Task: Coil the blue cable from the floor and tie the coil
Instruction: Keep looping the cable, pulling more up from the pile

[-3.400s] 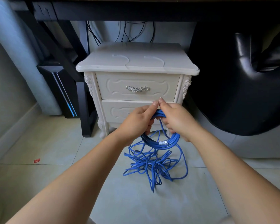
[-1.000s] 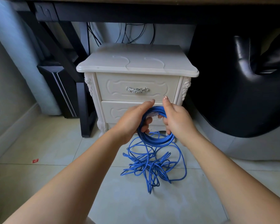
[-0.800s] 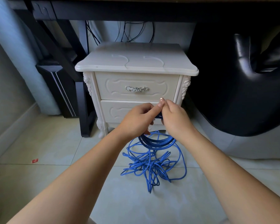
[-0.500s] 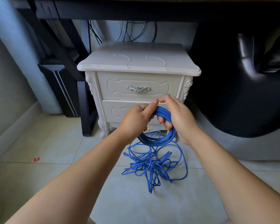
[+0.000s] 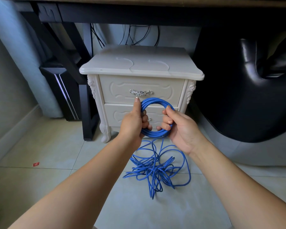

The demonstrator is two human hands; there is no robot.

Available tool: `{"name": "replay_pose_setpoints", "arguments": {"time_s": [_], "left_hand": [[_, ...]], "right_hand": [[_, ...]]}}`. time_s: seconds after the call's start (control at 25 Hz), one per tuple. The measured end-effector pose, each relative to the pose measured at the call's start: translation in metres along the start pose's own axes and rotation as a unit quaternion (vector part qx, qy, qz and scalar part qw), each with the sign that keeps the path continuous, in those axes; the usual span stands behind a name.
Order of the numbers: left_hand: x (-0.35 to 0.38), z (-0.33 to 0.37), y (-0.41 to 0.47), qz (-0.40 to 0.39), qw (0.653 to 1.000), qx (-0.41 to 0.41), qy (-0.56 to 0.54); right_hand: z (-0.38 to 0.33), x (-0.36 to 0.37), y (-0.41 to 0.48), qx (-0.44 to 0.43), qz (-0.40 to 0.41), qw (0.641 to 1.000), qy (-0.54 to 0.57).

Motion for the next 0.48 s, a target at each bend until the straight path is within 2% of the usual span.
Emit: {"name": "replay_pose_setpoints", "arguments": {"time_s": [0.12,0.24,0.48], "left_hand": [[0.004,-0.004,-0.004,-0.046,0.999,-0.015,0.018],[0.007,-0.001,-0.008,-0.104,0.988,0.009,0.114],[0.013,0.011,-0.015,-0.189,0.936,0.112,0.275]], "right_hand": [[-0.008,-0.003,0.000,-0.042,0.117,0.984,-0.128],[-0.014,-0.010,0.001,-0.071,0.195,0.953,-0.219],[-0.019,-0.003,0.001,-0.099,0.180,0.838,-0.505]]}}
Point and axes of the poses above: each hand's wrist, its own y-axis towards the middle knuckle, its own x-axis out of the palm, z = x × y, the point moved 5 cm from there along y, towards the middle knuckle, and after that the axes turned 5 degrees about x, right-handed, at the moved point
